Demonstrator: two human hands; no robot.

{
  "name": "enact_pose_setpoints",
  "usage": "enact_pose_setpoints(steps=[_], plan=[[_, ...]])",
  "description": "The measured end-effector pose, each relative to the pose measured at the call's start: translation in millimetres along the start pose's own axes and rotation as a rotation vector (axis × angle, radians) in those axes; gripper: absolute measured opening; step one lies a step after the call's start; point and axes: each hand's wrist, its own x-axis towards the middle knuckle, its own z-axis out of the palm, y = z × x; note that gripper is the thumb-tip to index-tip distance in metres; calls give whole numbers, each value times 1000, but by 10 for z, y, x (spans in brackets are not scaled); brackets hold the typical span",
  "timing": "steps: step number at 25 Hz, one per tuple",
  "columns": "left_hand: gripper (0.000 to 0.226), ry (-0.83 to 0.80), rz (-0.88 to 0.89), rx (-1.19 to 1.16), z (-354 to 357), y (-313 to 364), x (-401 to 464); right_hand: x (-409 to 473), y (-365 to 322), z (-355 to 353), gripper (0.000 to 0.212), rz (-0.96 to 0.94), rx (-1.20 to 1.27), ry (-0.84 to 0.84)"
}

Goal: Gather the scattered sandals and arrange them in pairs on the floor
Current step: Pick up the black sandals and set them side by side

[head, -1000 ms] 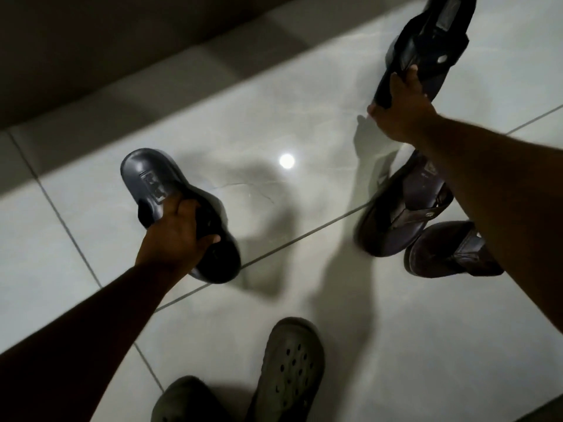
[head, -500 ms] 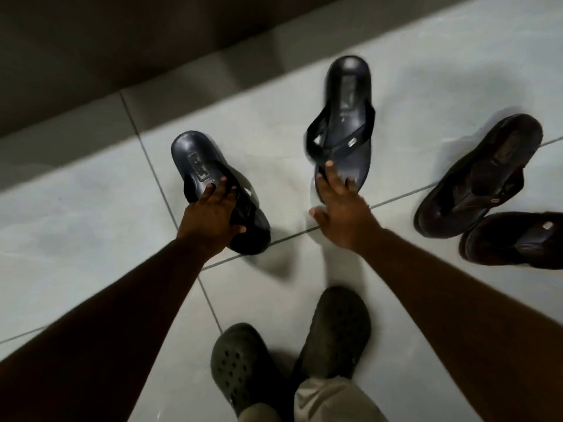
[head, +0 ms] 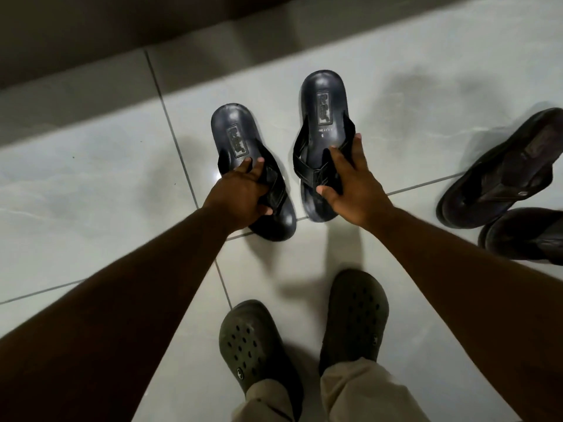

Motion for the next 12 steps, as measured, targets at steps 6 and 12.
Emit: enact_pose_setpoints(steps=[6, 12], plan=[[52, -80, 48, 47, -45, -97, -7, 109, -186, 162, 74, -109, 17, -57], [79, -148, -72, 34, -214, 80, -65, 67, -161, -2, 83, -130, 54, -105]])
